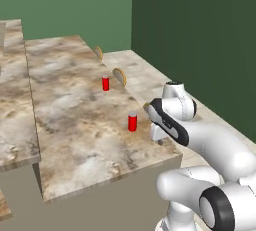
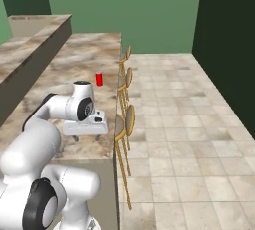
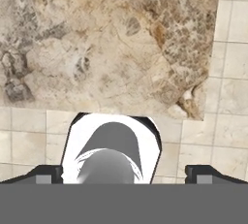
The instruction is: Four empty soda cans are scattered around the kitchen. Gather all the cans and cluster them next to the stove for recycling.
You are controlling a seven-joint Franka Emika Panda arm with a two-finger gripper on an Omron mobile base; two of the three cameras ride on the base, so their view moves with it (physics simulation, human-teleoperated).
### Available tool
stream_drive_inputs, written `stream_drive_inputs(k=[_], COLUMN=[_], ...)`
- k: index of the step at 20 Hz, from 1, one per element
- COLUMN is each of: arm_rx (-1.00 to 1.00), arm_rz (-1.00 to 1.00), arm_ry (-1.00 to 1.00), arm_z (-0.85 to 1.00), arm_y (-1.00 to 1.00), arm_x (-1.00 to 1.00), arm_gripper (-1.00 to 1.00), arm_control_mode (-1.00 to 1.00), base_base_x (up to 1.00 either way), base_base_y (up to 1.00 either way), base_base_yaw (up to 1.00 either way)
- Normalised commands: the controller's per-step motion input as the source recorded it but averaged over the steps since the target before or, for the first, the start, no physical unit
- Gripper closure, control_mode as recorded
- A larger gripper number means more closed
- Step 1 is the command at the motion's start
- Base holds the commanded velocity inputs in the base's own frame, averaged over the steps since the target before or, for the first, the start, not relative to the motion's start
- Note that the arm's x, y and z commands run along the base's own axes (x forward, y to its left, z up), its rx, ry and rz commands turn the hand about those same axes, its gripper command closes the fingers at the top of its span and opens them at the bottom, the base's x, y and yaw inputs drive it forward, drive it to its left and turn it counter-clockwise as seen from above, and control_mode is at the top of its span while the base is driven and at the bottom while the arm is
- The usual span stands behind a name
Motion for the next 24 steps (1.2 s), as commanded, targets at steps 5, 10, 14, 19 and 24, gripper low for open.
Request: stream_drive_inputs(k=[5,10,14,19,24], arm_rx=[0.0,0.0,0.0,-0.04,0.01], arm_rz=[0.0,0.0,0.0,0.0,0.0], arm_ry=[0.0,0.0,0.0,0.14,0.05], arm_z=[0.0,0.0,0.0,0.0,0.15], arm_y=[0.0,0.0,0.0,0.21,0.25], arm_x=[0.0,0.0,0.0,0.27,0.39], arm_gripper=[-1.0,-1.0,-1.0,-1.0,-1.0], arm_control_mode=[1.0,1.0,1.0,-1.0,-1.0], base_base_x=[0.0,-0.01,0.0,0.0,0.0], base_base_y=[0.0,0.01,0.05,0.0,0.0], base_base_yaw=[0.0,0.03,0.05,0.0,0.0])
